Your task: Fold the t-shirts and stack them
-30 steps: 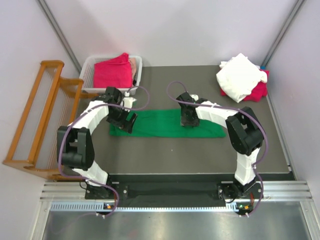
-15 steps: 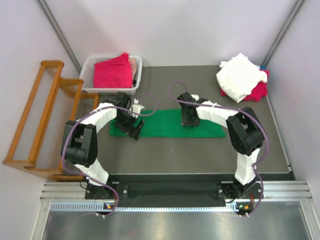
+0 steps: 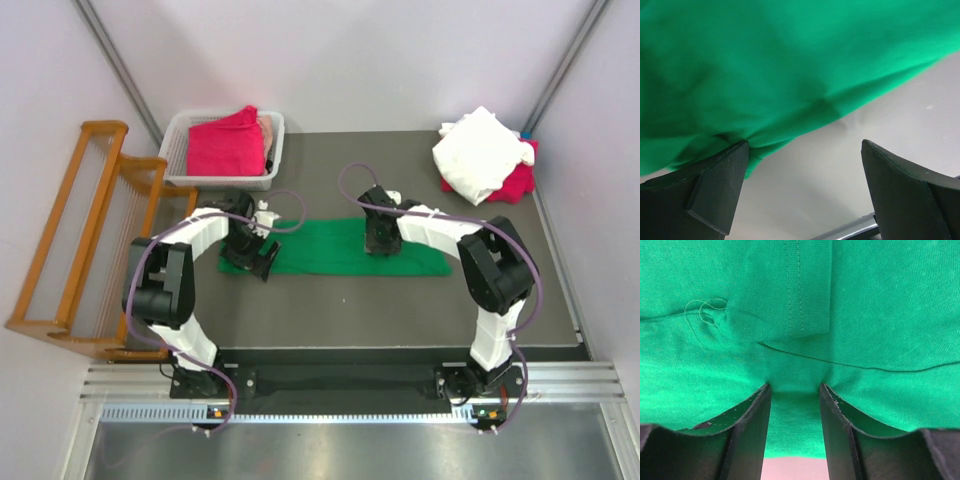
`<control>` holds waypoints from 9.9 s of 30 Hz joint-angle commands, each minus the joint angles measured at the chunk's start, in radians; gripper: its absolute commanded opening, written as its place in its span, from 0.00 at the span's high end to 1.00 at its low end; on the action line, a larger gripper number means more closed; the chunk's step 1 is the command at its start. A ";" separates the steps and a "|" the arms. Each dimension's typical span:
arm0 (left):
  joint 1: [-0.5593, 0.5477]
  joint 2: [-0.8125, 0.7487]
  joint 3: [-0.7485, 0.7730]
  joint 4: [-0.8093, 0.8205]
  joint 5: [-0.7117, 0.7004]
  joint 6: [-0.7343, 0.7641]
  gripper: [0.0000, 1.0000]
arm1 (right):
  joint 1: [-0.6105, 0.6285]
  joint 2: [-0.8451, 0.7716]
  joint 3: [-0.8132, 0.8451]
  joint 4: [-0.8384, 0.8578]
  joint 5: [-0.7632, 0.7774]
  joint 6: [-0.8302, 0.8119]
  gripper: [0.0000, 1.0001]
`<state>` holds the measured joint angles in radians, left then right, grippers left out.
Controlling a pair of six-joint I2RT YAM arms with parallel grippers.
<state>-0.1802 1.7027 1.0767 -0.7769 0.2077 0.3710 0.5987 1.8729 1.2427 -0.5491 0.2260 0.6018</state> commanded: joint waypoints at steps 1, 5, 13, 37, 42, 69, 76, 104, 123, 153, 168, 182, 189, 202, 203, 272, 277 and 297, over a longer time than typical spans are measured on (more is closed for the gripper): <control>0.111 0.020 0.014 0.025 -0.028 0.052 0.01 | -0.011 -0.041 -0.029 -0.034 -0.011 -0.005 0.56; 0.223 0.054 0.032 0.019 -0.059 0.117 0.01 | -0.017 -0.049 -0.034 -0.034 -0.013 -0.005 0.56; 0.358 0.045 0.112 -0.016 -0.120 0.187 0.01 | -0.031 -0.058 -0.051 -0.026 -0.024 -0.005 0.56; 0.010 -0.066 0.149 -0.154 0.050 0.048 0.01 | -0.036 -0.070 -0.080 -0.008 -0.042 0.004 0.57; 0.010 -0.019 0.097 -0.110 0.018 0.054 0.01 | -0.036 -0.064 -0.088 -0.003 -0.043 0.004 0.57; 0.323 0.080 0.161 -0.087 -0.261 0.243 0.01 | -0.050 -0.075 -0.103 -0.003 -0.051 0.001 0.57; 0.272 0.029 0.354 -0.240 -0.058 0.174 0.01 | -0.051 -0.073 -0.109 -0.002 -0.053 0.000 0.57; 0.010 0.055 0.069 -0.084 -0.067 0.065 0.01 | -0.065 -0.077 -0.132 0.012 -0.060 -0.005 0.57; 0.172 0.008 -0.032 -0.070 -0.157 0.160 0.01 | -0.073 -0.075 -0.135 0.014 -0.063 -0.002 0.58; 0.071 -0.023 0.117 -0.202 0.002 0.091 0.01 | -0.080 -0.086 -0.134 0.014 -0.073 -0.004 0.59; 0.079 0.026 0.012 -0.090 -0.079 0.105 0.01 | -0.088 -0.086 -0.141 0.012 -0.074 -0.007 0.59; 0.231 0.050 0.028 -0.045 -0.199 0.172 0.01 | -0.089 -0.087 -0.164 0.032 -0.083 -0.007 0.60; 0.276 0.043 0.181 -0.162 -0.093 0.163 0.01 | -0.094 -0.086 -0.177 0.041 -0.088 -0.007 0.61; 0.050 -0.038 0.098 -0.168 -0.021 0.065 0.01 | -0.094 -0.081 -0.175 0.041 -0.091 -0.007 0.61; 0.050 -0.037 0.089 -0.164 -0.034 0.068 0.01 | -0.096 -0.081 -0.177 0.041 -0.090 -0.007 0.62; 0.260 0.095 -0.031 -0.013 -0.199 0.117 0.01 | -0.120 -0.087 -0.158 0.041 -0.082 -0.007 0.65; 0.320 0.074 0.167 -0.139 -0.159 0.140 0.01 | -0.123 -0.100 -0.106 0.008 -0.057 -0.030 0.64; 0.062 0.126 0.204 -0.046 0.038 -0.021 0.01 | -0.123 -0.054 0.024 -0.022 -0.083 -0.051 0.64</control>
<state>-0.1432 1.7920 1.3357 -0.9310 0.2516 0.3695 0.4812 1.8099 1.2018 -0.5709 0.1307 0.5705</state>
